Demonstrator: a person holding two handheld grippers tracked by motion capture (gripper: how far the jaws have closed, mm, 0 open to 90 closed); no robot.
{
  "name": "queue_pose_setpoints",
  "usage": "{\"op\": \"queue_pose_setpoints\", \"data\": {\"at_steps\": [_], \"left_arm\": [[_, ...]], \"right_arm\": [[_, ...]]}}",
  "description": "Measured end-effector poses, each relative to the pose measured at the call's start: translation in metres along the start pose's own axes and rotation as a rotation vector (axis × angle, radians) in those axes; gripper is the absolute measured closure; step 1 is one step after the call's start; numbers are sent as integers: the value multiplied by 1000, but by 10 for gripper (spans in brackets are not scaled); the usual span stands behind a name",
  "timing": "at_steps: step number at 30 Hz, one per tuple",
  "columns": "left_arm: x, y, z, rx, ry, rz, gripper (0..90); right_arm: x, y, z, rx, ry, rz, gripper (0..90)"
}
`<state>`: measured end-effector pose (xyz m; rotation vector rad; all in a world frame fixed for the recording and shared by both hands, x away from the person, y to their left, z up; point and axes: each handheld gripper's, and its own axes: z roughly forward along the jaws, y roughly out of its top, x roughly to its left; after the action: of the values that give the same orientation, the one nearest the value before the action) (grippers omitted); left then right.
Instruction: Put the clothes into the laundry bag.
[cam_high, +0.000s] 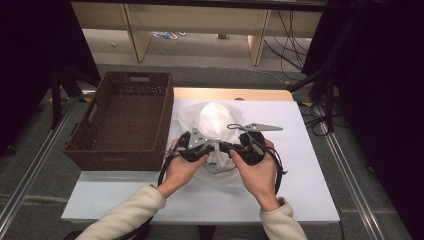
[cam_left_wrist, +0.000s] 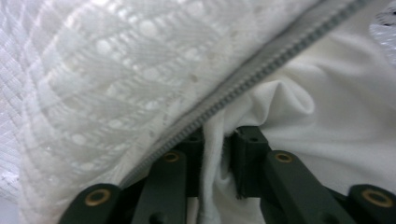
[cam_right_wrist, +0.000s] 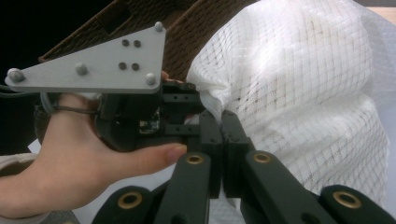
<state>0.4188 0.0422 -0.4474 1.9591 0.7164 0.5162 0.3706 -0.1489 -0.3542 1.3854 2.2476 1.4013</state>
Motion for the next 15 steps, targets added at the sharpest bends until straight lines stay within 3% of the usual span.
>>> {"op": "queue_pose_setpoints", "data": {"at_steps": [2, 7, 11, 12, 13, 15], "left_arm": [[-2, -2, -6, -8, -17, 7, 609], [-7, -6, -32, -16, -26, 70, 433], [-8, -14, -56, 8, -15, 90, 372], [-7, -17, -62, 23, -7, 123, 364], [-8, -19, -64, 19, -5, 104, 359], [-6, -26, -71, 60, 18, 111, 352]], "right_arm": [[-1, 0, -1, 0, 3, -5, 900], [-6, 0, 1, -1, 1, -3, 900], [-6, 1, 0, -1, -6, -6, 900], [-6, 1, 0, -5, -5, -4, 900], [-6, 1, -1, -5, -8, -3, 900], [-6, 1, -1, -6, -8, -2, 900]]}}
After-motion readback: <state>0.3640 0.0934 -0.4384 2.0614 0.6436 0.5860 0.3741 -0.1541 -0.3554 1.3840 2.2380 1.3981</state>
